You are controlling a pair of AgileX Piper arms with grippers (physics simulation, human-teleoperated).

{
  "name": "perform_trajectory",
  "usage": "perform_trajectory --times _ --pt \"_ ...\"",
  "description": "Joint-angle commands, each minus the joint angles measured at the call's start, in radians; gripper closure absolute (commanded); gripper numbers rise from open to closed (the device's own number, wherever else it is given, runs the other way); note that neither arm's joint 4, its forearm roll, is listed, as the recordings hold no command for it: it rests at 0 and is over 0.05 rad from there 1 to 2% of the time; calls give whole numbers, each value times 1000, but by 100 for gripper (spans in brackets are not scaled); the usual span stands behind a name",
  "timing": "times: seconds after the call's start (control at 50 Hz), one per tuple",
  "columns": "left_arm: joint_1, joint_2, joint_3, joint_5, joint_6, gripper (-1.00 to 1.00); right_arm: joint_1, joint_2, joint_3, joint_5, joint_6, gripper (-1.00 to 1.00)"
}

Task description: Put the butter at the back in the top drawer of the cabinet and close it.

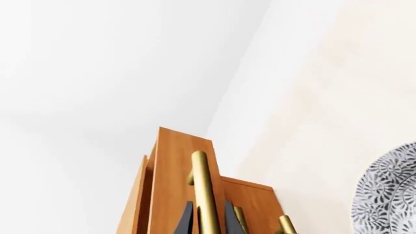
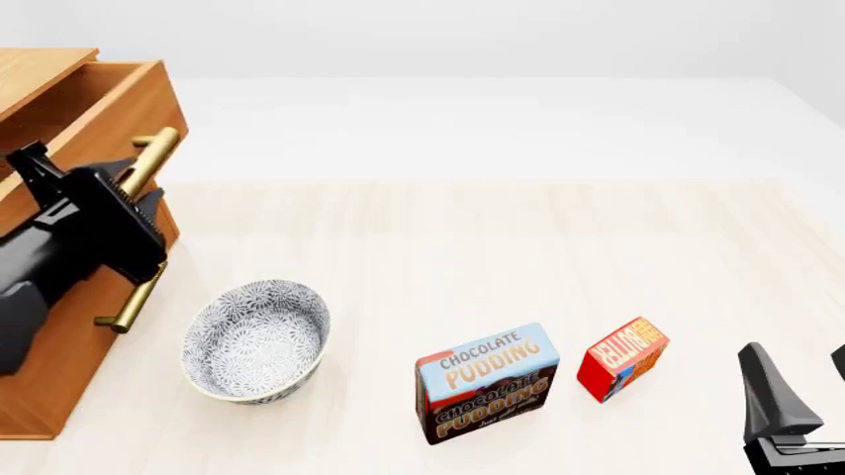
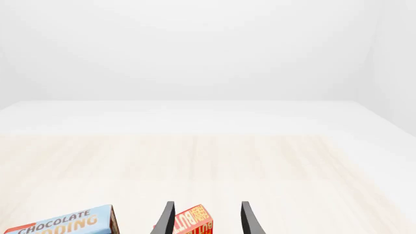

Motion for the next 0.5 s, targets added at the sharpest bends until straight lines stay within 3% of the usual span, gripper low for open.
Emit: perform_trajectory --times 0.02,0.5 --pt "-66 90 -46 12 12 100 0 0 0 0 0 -100" --pt "-105 41 -62 64 0 100 0 0 0 0 0 -100"
